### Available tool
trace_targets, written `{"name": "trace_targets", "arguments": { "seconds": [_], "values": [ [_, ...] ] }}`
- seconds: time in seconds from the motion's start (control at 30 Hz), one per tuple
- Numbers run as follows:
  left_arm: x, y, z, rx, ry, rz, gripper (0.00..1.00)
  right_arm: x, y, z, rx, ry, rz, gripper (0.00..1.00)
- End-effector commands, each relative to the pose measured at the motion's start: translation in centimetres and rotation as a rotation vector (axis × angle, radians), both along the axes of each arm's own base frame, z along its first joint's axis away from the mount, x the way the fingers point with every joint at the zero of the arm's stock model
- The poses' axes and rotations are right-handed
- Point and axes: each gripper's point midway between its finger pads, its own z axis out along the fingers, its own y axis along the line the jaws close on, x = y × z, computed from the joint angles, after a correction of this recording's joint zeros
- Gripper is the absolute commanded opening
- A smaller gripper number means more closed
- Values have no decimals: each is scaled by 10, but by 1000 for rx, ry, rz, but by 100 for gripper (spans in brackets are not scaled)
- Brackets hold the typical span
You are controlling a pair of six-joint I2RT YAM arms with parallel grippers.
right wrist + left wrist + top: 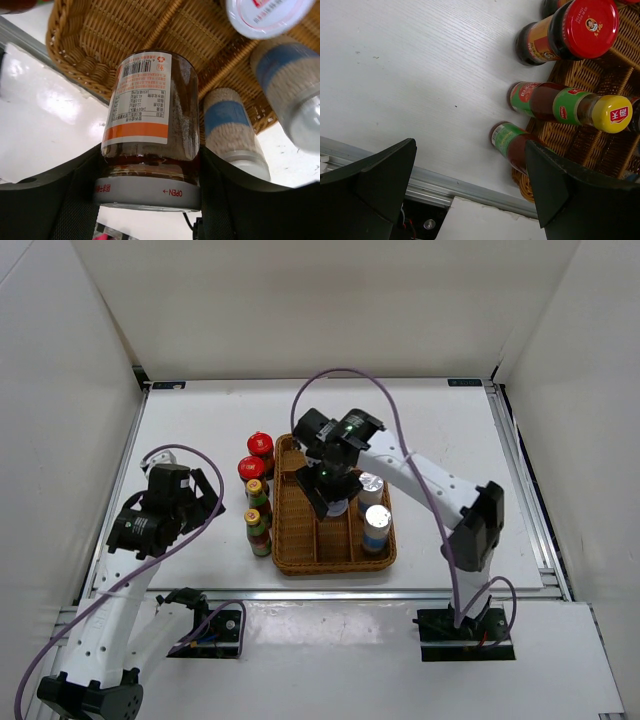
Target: Organize the condiment bottles
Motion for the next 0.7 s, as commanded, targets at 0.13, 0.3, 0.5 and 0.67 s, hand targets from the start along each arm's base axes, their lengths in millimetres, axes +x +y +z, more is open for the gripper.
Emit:
{"name": "trace_targets", "arguments": {
  "seconds": [0.13, 0.3, 0.5, 0.67],
  "values": [
    [-2, -4, 0, -24, -8, -9, 100, -21, -15, -32, -213, 128, 79, 0],
    [-4, -4, -1, -22, 1, -9, 100, -20, -17, -65, -297, 177, 70, 0],
    [-6, -4, -1, -28, 1, -2, 100, -23, -30, -88, -389, 202, 61, 0],
    [-6, -4, -1, -28, 1, -2, 100, -26, -38, -90, -405, 202, 61, 0]
  ]
}}
